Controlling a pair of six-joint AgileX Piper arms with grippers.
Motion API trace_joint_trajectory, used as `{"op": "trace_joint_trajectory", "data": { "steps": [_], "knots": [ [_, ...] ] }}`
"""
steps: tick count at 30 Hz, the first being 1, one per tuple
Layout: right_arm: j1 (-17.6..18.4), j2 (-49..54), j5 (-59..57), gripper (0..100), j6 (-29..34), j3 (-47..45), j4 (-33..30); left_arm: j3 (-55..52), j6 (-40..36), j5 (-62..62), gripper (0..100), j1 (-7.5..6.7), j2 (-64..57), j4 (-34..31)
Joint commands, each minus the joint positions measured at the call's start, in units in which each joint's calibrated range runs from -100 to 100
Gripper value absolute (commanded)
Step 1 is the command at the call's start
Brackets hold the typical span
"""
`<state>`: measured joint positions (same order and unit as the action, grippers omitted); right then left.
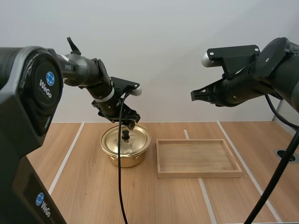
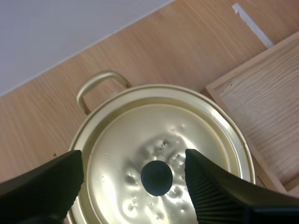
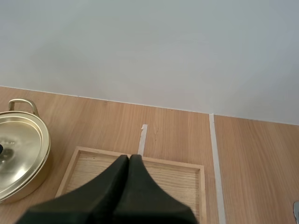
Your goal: Open the pot, put the grape inside, and close it
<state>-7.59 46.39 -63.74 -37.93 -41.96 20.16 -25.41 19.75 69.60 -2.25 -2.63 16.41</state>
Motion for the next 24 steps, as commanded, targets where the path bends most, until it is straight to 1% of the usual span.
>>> {"op": "trace_joint_trajectory", "data": {
  "steps": [1, 14, 15, 17, 19, 20, 21, 24],
  "knots": [
    [-0.2, 0.7, 0.0, 0, -0.3, 0.0, 0.7, 4.6, -0.7, 2.9, 100, -0.04, -2.6, 0.2],
    [-0.2, 0.7, 0.0, 0, -0.3, 0.0, 0.7, 18.4, -3.0, 5.2, 100, -0.04, -10.1, -0.4],
    [-0.2, 0.7, 0.0, 0, -0.3, 0.0, 0.7, 19.0, -3.6, 5.2, 91, 0.02, -10.8, -0.5],
    [-0.2, 0.7, 0.0, 0, -0.3, 0.0, 0.7, 19.9, -4.7, 5.2, 64, 0.02, -11.6, -0.8],
    [-0.2, 0.7, 0.0, 0, -0.3, 0.0, 0.7, 20.5, -5.4, 5.2, 29, 0.02, -12.7, -0.8],
    [-0.2, 0.7, 0.0, 0, -0.3, 0.0, 0.7, 20.8, -5.5, 5.2, 7, 0.02, -12.8, -0.8],
    [-0.2, 0.7, 0.0, 0, -0.3, 0.0, 0.7, 20.9, -5.4, 5.0, 0, 0.02, -13.3, -0.9],
    [-0.2, 0.7, 0.8, 0, -0.1, 0.0, 0.8, 21.4, -5.5, 3.8, 0, 0.02, -14.4, -0.9]
  ]
}}
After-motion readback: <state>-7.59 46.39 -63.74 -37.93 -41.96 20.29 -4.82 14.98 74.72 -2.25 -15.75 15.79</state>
